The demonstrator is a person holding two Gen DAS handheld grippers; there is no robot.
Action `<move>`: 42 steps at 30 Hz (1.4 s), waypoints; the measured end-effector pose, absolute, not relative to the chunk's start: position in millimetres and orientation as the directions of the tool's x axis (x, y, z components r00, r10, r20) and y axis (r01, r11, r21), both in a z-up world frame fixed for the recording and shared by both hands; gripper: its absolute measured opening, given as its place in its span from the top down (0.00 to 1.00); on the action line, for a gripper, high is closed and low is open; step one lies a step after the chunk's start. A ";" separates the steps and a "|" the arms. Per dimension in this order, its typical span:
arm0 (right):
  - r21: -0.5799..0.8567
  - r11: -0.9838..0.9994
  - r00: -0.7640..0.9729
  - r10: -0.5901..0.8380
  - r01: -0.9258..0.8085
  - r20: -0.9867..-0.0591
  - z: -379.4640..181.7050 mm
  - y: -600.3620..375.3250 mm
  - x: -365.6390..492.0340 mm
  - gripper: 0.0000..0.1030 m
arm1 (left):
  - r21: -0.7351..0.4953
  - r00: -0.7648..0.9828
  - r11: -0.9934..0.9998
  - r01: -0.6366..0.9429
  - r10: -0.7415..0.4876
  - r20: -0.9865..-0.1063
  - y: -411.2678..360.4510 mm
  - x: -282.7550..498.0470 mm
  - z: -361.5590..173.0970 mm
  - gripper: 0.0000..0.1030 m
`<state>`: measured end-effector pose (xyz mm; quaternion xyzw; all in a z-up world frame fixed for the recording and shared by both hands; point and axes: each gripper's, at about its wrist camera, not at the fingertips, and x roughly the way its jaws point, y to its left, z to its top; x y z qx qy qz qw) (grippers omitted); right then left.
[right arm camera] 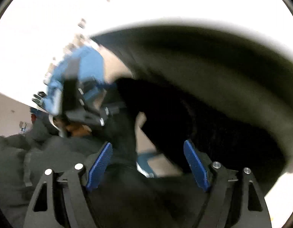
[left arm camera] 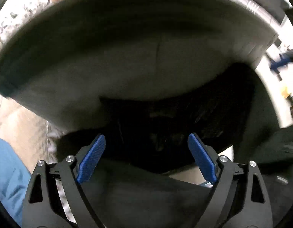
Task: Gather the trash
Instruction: 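Carry the figure and rattle down into the bin and release both, then grasp the black-and-red doll with the right tool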
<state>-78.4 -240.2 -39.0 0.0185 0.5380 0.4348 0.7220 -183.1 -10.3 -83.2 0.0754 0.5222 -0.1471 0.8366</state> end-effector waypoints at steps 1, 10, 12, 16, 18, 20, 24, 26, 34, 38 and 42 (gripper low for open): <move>0.448 0.634 0.132 0.656 -0.630 -0.743 -13.5 -245.3 -71.0 0.25 | -0.034 0.441 0.944 0.329 -0.185 -0.878 -8.5 -186.0 -67.6 0.16; 0.055 0.914 0.633 0.320 -0.401 -0.705 55.7 -277.8 118.2 0.27 | -0.110 0.745 0.975 0.191 -0.217 -0.632 10.7 -153.3 61.1 0.13; 0.127 0.940 0.606 0.304 -0.317 -0.735 47.0 -289.2 156.1 0.35 | -0.160 0.743 0.972 0.173 -0.235 -0.627 20.4 -135.5 61.0 0.13; 0.389 0.910 0.524 0.403 -0.143 -0.750 35.8 -312.3 202.8 0.35 | -0.208 0.711 0.966 0.156 -0.255 -0.655 39.5 -121.4 43.1 0.13; 0.405 0.908 0.478 0.405 -0.110 -0.779 26.2 -311.1 216.5 0.41 | -0.198 0.702 0.969 0.147 -0.244 -0.669 43.3 -110.1 31.0 0.13; 0.419 0.905 0.419 0.411 -0.077 -0.810 12.6 -301.3 239.6 0.42 | -0.195 0.692 0.970 0.145 -0.240 -0.681 44.4 -115.4 23.2 0.13; 0.347 0.935 0.328 0.351 -0.072 -0.877 1.9 -276.4 260.8 0.42 | -0.224 0.686 0.964 0.141 -0.258 -0.681 53.1 -115.1 16.6 0.13; 0.304 0.949 0.289 0.316 -0.087 -0.904 -3.9 -261.9 263.1 0.41 | -0.243 0.686 0.960 0.140 -0.271 -0.675 57.1 -114.2 14.5 0.13; 0.227 0.941 0.357 0.308 -0.252 -0.882 6.5 -253.7 208.0 0.44 | -0.222 0.703 0.965 0.140 -0.255 -0.664 53.4 -110.0 22.0 0.13; 0.397 0.894 0.396 0.448 -0.206 -0.802 19.8 -310.0 152.5 0.43 | -0.182 0.720 0.977 0.111 -0.205 -0.662 43.1 -84.0 29.6 0.13; 0.530 0.831 0.444 0.545 -0.169 -0.712 33.4 -350.8 116.9 0.43 | -0.219 0.704 0.970 0.102 -0.226 -0.673 35.8 -41.9 29.1 0.13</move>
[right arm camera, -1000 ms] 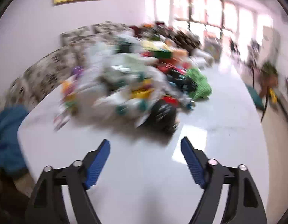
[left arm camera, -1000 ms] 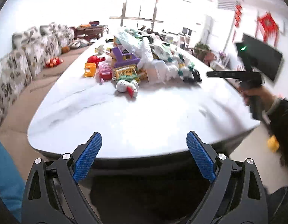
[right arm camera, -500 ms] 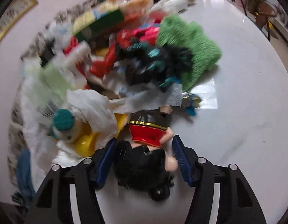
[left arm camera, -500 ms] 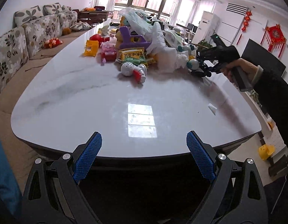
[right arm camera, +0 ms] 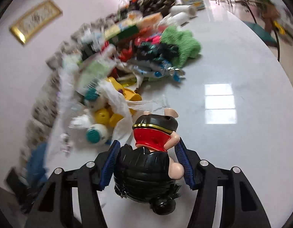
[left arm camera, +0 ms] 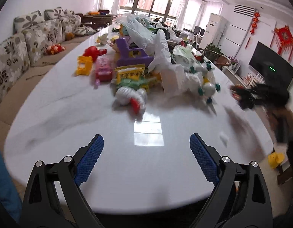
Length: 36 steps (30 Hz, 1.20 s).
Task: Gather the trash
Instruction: 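Grasp the black-and-red doll with the right tool, then grasp the white toy gun with left tool while right tool carries the doll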
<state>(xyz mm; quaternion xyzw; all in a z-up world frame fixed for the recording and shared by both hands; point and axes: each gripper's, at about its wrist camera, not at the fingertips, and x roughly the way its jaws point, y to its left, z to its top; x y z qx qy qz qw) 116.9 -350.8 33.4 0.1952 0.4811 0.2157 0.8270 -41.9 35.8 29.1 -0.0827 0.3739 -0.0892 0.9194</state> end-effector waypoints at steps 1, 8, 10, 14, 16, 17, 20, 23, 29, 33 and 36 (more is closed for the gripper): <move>0.535 0.827 0.467 0.547 -0.173 -0.695 39.1 -358.9 106.1 0.43 | -0.221 0.703 0.971 0.093 -0.221 -0.676 33.5 -25.0 29.0 0.13; 0.541 0.806 0.506 0.579 -0.238 -0.639 44.0 -377.6 59.6 0.43 | -0.177 0.642 0.983 -0.057 -0.100 -0.761 26.0 61.2 9.1 0.13; 0.557 0.792 0.496 0.599 -0.251 -0.629 43.7 -378.0 48.2 0.43 | -0.137 0.599 0.982 -0.131 -0.032 -0.800 25.5 77.6 -3.3 0.13; 0.581 0.769 0.473 0.630 -0.268 -0.616 35.3 -365.0 49.3 0.43 | -0.018 0.606 0.984 -0.179 0.096 -0.789 15.8 77.3 -5.6 0.48; 0.575 0.766 0.467 0.636 -0.287 -0.614 35.0 -357.4 45.5 0.43 | -0.047 0.614 0.990 -0.131 0.044 -0.788 12.3 64.6 -3.3 0.49; 0.569 0.767 0.467 0.636 -0.296 -0.615 36.3 -353.4 42.5 0.43 | -0.070 0.622 0.993 -0.097 0.005 -0.783 11.0 51.8 -2.9 0.50; 0.555 0.764 0.454 0.644 -0.331 -0.616 36.8 -335.7 36.7 0.43 | -0.075 0.658 0.996 -0.054 -0.021 -0.753 11.5 18.3 -4.0 0.50; 0.566 0.743 0.428 0.669 -0.357 -0.608 35.6 -317.2 30.1 0.43 | -0.109 0.699 0.994 -0.017 -0.065 -0.712 14.7 -13.1 4.4 0.50; 0.573 0.673 0.394 0.739 -0.467 -0.546 60.8 -285.3 -2.4 0.43 | -0.068 0.804 0.984 0.165 -0.174 -0.568 -0.5 -100.6 66.6 0.50; 0.538 0.646 0.332 0.753 -0.542 -0.568 60.4 -268.5 -44.2 0.43 | 0.026 0.782 0.962 0.270 -0.204 -0.589 -15.6 -157.2 63.2 0.49; 0.507 0.644 0.240 0.723 -0.573 -0.648 34.9 -252.7 -80.6 0.43 | 0.027 0.705 0.954 0.298 -0.200 -0.681 -16.8 -178.9 26.1 0.49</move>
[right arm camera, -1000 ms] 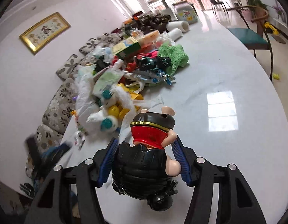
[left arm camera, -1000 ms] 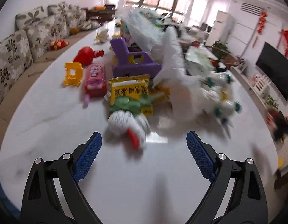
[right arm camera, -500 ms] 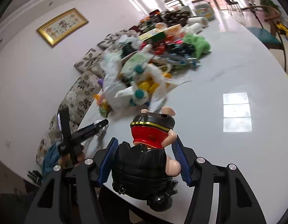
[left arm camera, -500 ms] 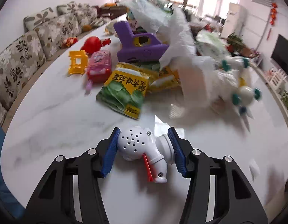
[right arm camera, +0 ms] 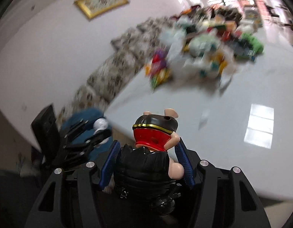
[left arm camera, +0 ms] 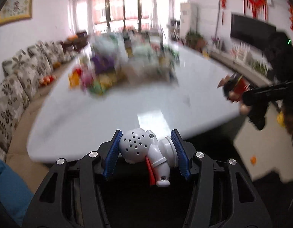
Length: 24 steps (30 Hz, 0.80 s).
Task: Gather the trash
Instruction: 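Grasp the white toy gun with left tool while right tool carries the doll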
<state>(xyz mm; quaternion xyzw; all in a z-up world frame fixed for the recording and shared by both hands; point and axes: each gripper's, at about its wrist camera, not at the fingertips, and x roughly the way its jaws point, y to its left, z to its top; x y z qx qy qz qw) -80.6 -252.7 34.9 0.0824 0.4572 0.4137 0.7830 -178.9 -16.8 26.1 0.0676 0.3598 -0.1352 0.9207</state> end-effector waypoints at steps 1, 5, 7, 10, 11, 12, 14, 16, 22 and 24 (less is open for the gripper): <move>0.500 0.646 0.216 0.710 -0.577 -0.670 26.4 -248.5 -87.7 0.43 | 0.019 0.661 0.952 0.305 -0.198 -0.724 -16.4 -182.2 4.8 0.49; 0.533 0.655 0.080 0.668 -0.535 -0.740 -30.6 -233.0 -102.9 0.43 | -0.015 0.503 0.946 0.324 -0.186 -0.844 -17.7 -177.5 -64.5 0.49; 0.549 0.667 0.030 0.648 -0.504 -0.761 -62.9 -226.1 -99.8 0.43 | -0.021 0.417 0.942 0.335 -0.169 -0.893 -20.8 -169.6 -102.3 0.46; 0.586 0.683 -0.082 0.618 -0.436 -0.782 -120.6 -216.1 -85.1 0.40 | -0.031 0.325 0.946 0.324 -0.142 -0.935 -21.5 -154.1 -147.3 0.18; 0.601 0.689 -0.123 0.610 -0.406 -0.782 -139.8 -213.7 -80.4 0.33 | -0.020 0.309 0.950 0.311 -0.121 -0.943 -21.0 -149.4 -158.6 0.18; 0.604 0.706 -0.164 0.591 -0.370 -0.790 -162.0 -211.0 -74.8 0.33 | -0.022 0.281 0.951 0.308 -0.113 -0.953 -20.7 -145.3 -169.3 0.18; 0.576 0.747 -0.183 0.548 -0.332 -0.816 -185.9 -210.5 -68.1 0.36 | -0.020 0.240 0.956 0.292 -0.093 -0.966 -17.4 -139.1 -187.3 0.18; 0.566 0.751 -0.169 0.543 -0.340 -0.822 -183.4 -214.5 -66.7 0.37 | -0.020 0.232 0.959 0.282 -0.088 -0.969 -12.5 -140.7 -189.4 0.18; 0.550 0.658 0.010 0.645 -0.514 -0.764 -51.6 -247.6 -83.0 0.33 | -0.041 0.390 0.959 0.281 -0.153 -0.908 10.2 -172.2 -117.0 0.18; 0.475 0.650 0.137 0.663 -0.593 -0.736 6.2 -256.9 -74.8 0.26 | -0.017 0.491 0.961 0.277 -0.157 -0.857 16.6 -178.6 -74.8 0.18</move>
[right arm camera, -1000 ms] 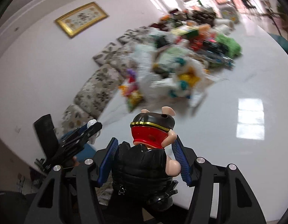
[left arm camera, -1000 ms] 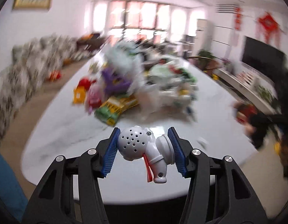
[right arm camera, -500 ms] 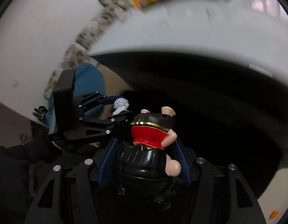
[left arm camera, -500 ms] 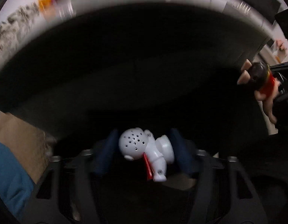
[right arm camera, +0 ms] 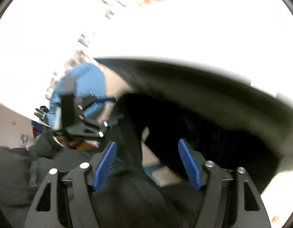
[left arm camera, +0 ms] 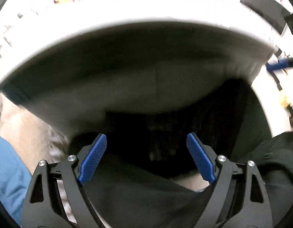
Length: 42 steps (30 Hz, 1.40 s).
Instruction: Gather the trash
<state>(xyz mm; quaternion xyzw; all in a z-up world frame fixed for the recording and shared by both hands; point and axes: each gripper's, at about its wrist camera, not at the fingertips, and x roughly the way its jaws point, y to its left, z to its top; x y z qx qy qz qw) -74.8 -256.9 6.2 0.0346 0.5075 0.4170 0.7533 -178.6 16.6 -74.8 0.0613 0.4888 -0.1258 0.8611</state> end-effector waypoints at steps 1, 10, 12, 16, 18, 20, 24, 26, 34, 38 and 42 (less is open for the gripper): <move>0.421 0.662 0.209 0.657 -0.621 -0.725 29.7 -259.5 -64.6 0.25 | -0.014 0.522 0.961 0.275 -0.161 -0.838 17.4 -177.6 -60.6 0.15; 0.147 0.866 0.614 0.449 -0.478 -0.649 81.3 -264.4 115.3 0.24 | -0.069 0.680 0.973 0.221 -0.204 -0.704 13.2 -144.7 4.2 0.14; 0.136 0.890 0.616 0.404 -0.435 -0.676 68.6 -260.6 152.8 0.28 | -0.070 0.675 0.974 0.217 -0.202 -0.710 8.1 -143.7 -0.6 0.14; 0.132 0.893 0.559 0.378 -0.430 -0.738 40.4 -254.0 192.7 0.41 | -0.078 0.649 0.974 0.211 -0.200 -0.734 14.9 -147.9 -6.5 0.14; 0.146 0.889 0.536 0.384 -0.433 -0.752 26.2 -248.3 205.9 0.47 | -0.074 0.641 0.976 0.206 -0.192 -0.743 13.7 -150.6 -10.3 0.14; 0.194 0.875 0.499 0.420 -0.443 -0.758 14.5 -247.9 216.0 0.98 | -0.070 0.638 0.977 0.201 -0.185 -0.747 12.5 -148.3 -13.6 0.14; 0.234 0.849 0.557 0.494 -0.473 -0.667 45.3 -265.3 180.1 1.00 | -0.072 0.644 0.976 0.205 -0.190 -0.741 7.5 -144.4 -8.1 0.14; 0.291 0.829 0.587 0.548 -0.477 -0.596 73.9 -285.9 156.5 1.00 | -0.070 0.659 0.970 0.231 -0.209 -0.723 1.8 -139.2 -0.2 0.14; 0.280 0.801 0.716 0.598 -0.529 -0.360 183.1 -356.1 66.9 1.00 | -0.108 0.677 0.952 0.288 -0.282 -0.680 -41.3 -68.4 34.0 0.14; 0.339 0.785 0.708 0.617 -0.519 -0.344 174.8 -384.5 37.5 1.00 | 0.013 0.705 0.943 0.332 -0.239 -0.668 -82.7 -13.8 52.3 0.14; 0.366 0.802 0.712 0.592 -0.472 -0.378 142.1 -401.7 17.9 1.00 | 0.178 0.705 0.906 0.385 -0.164 -0.690 -115.5 38.3 42.6 0.14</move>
